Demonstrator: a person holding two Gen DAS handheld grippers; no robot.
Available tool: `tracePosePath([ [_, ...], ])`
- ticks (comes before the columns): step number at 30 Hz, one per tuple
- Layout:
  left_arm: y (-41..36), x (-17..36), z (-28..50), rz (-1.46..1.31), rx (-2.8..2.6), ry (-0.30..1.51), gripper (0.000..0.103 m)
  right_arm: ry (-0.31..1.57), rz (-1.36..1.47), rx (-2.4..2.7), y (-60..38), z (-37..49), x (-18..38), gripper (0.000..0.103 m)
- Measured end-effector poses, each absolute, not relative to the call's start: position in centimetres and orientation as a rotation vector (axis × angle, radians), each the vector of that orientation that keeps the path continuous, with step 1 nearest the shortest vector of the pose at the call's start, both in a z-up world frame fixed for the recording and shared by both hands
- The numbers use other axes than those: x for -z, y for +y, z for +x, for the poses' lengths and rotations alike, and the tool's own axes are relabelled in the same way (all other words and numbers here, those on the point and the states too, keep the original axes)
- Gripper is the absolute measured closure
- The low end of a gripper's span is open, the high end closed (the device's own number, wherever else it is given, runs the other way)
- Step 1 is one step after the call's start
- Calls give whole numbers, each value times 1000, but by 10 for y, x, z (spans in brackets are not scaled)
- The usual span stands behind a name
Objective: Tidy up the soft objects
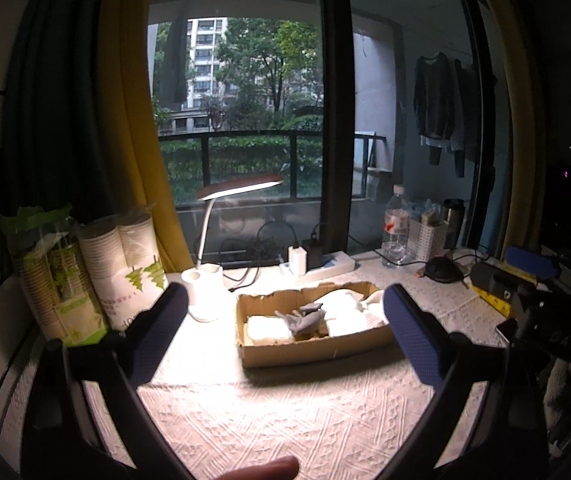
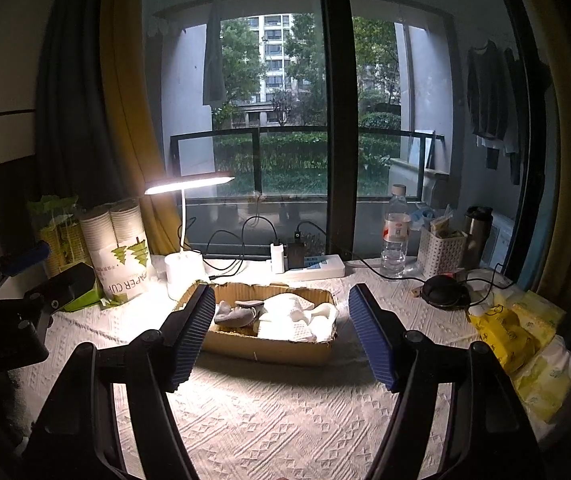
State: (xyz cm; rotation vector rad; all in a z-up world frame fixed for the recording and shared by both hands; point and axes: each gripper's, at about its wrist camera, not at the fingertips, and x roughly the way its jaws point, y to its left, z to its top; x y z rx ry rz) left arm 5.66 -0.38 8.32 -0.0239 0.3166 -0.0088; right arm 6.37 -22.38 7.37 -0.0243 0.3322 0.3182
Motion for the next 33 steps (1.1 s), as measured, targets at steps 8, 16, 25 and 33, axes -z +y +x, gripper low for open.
tracePosePath([
  [8, -5, -83, 55, -22, 17, 315, 4, 332, -25, -320, -224, 64, -74, 31],
  [16, -5, -84, 54, -24, 19, 315, 4, 333, -25, -318, -224, 64, -74, 31],
  [25, -7, -84, 54, -21, 23, 317, 4, 340, -28, -321, -223, 67, -71, 30],
  [33, -7, -84, 54, -21, 24, 317, 4, 349, -30, -323, -223, 70, -68, 30],
])
